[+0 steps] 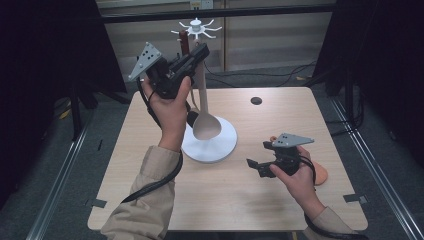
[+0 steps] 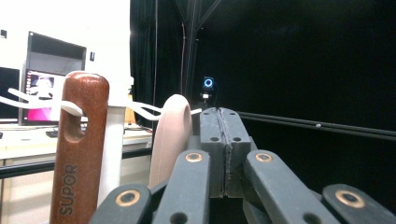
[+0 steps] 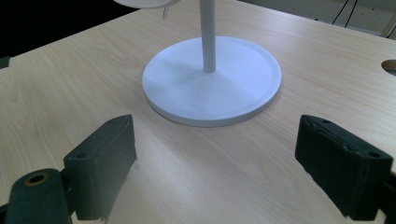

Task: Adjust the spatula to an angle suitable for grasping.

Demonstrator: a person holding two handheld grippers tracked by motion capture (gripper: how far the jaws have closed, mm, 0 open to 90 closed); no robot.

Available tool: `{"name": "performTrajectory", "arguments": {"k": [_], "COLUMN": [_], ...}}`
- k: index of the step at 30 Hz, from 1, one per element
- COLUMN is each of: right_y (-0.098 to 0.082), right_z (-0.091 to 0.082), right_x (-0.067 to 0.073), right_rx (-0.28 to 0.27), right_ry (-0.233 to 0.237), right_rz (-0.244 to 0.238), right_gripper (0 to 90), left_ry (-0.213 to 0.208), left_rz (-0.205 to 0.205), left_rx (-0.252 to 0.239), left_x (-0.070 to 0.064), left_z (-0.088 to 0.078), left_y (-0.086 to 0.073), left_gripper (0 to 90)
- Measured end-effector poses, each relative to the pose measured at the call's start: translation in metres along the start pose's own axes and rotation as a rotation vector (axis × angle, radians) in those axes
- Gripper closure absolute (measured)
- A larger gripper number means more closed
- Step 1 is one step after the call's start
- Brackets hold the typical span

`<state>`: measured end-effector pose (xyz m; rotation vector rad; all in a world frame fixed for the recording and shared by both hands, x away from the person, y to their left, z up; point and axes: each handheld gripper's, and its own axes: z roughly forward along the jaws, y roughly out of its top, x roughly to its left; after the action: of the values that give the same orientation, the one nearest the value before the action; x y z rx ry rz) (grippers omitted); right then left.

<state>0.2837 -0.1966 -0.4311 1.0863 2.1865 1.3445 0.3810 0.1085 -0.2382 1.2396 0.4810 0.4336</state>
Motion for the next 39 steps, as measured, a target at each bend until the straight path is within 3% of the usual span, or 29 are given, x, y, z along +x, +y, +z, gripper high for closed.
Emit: {"name": "performTrajectory", "arguments": {"k": [39], "right_y": [0.001], "right_z": [0.0], "right_x": [0.001], "right_rx": [-0.007], "right_ry": [0.004], "right_rz": [-0.005], "right_gripper": [12.5], "left_ry": [0.091], "left_rz": [-0.054], "left_rx": [-0.039], "left_x": [0.021], "left_z": [-0.019], "left_y": [0.002], "left_gripper": [89.9]}}
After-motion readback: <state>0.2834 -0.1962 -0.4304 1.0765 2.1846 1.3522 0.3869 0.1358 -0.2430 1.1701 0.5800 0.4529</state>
